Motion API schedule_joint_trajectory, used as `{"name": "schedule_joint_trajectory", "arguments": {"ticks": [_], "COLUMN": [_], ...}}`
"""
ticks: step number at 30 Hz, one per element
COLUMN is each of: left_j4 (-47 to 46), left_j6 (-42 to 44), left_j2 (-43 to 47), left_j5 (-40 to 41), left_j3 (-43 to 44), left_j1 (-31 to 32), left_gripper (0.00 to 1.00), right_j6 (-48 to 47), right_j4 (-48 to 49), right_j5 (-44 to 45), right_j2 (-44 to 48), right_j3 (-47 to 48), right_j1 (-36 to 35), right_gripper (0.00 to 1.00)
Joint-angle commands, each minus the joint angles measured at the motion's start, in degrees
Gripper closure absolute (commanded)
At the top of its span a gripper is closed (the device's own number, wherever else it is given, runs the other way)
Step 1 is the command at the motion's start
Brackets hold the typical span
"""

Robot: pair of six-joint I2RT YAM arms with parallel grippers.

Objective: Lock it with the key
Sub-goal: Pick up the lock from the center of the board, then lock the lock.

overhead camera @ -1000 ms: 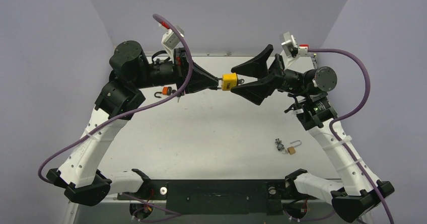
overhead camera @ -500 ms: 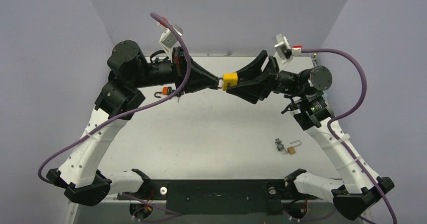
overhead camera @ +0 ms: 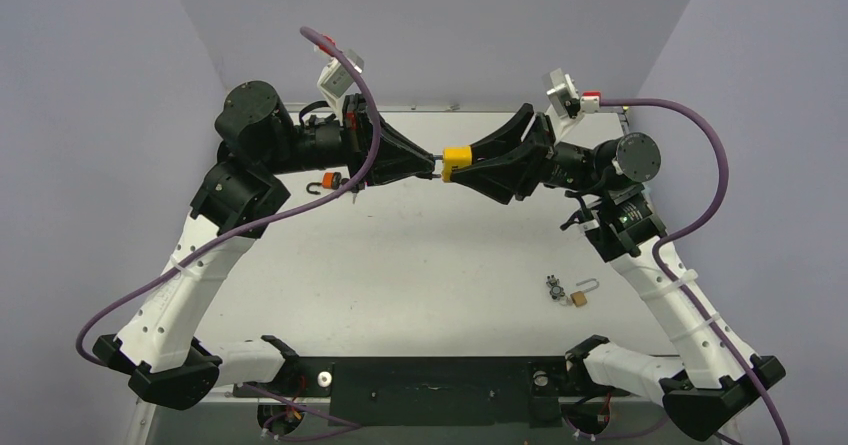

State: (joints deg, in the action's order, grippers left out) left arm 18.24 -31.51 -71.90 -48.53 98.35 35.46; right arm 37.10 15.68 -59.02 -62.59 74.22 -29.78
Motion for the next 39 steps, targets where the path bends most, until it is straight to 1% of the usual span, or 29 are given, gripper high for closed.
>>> {"name": "schedule_joint_trajectory", "arguments": {"ticks": [1, 2, 3, 5, 6, 7, 8, 9, 10, 12, 14, 24, 39], "left_j4": [-4.92, -4.85, -4.64, -3.72, -2.9, -2.48, -1.64, -1.06, 0.36, 1.94, 2.79, 2.25, -7.78], "left_j6": [-0.47, -0.43, -0.19, 0.38, 0.92, 1.23, 1.88, 2.41, 3.69, 4.63, 5.22, 6.12, -0.12], "left_j2": [1.24, 1.06, 1.02, 0.84, 0.74, 0.72, 0.84, 0.91, 1.15, 1.61, 2.12, 2.59, 1.49], "left_j5": [-0.29, -0.31, -0.39, -0.42, -0.31, -0.23, -0.02, 0.17, 0.54, 0.59, 0.39, -0.64, -4.73], "left_j3": [0.24, 0.21, 0.19, 0.29, 0.37, 0.36, 0.27, 0.14, 0.11, -0.3, -0.79, -2.68, -4.75], "left_j1": [-0.66, -0.66, -0.66, -0.66, -0.66, -0.66, -0.66, -0.77, -0.89, -1.48, -2.17, -3.56, -4.26], "left_gripper": [1.0, 1.0, 1.0, 1.0, 0.97, 0.93, 0.87, 0.84, 0.78, 0.73, 0.7, 0.67, 0.68], "right_j6": [-0.76, -0.77, -0.83, -1.13, -1.52, -1.82, -2.24, -2.36, -2.14, -1.33, 0.15, 6.19, 7.7], "right_j4": [2.58, 2.27, 1.68, 0.5, 0.01, -1.26, -1.75, -2.24, -2.28, -1.93, -0.46, 6.06, 7.54], "right_j5": [1.23, 1.43, 1.98, 2.97, 4.16, 4.96, 6.64, 7.34, 8.69, 9.86, 10.34, 9.65, 9.54], "right_j2": [1.82, 1.85, 1.89, 1.99, 2.13, 2.3, 2.74, 3.2, 3.49, 4.43, 5.17, 6.4, 5.82], "right_j3": [0.3, 0.31, 0.29, 0.3, 0.22, 0.05, -0.12, -0.61, -0.94, -2.45, -3.59, -5.73, -5.88], "right_j1": [-0.81, -0.92, -0.99, -1.06, -1.09, -1.04, -0.97, -0.85, -0.53, -0.01, 0.42, 1.83, 1.83], "right_gripper": [0.69, 0.76, 0.79, 0.99, 1.0, 1.0, 1.0, 1.0, 1.0, 1.0, 1.0, 1.0, 1.0]}}
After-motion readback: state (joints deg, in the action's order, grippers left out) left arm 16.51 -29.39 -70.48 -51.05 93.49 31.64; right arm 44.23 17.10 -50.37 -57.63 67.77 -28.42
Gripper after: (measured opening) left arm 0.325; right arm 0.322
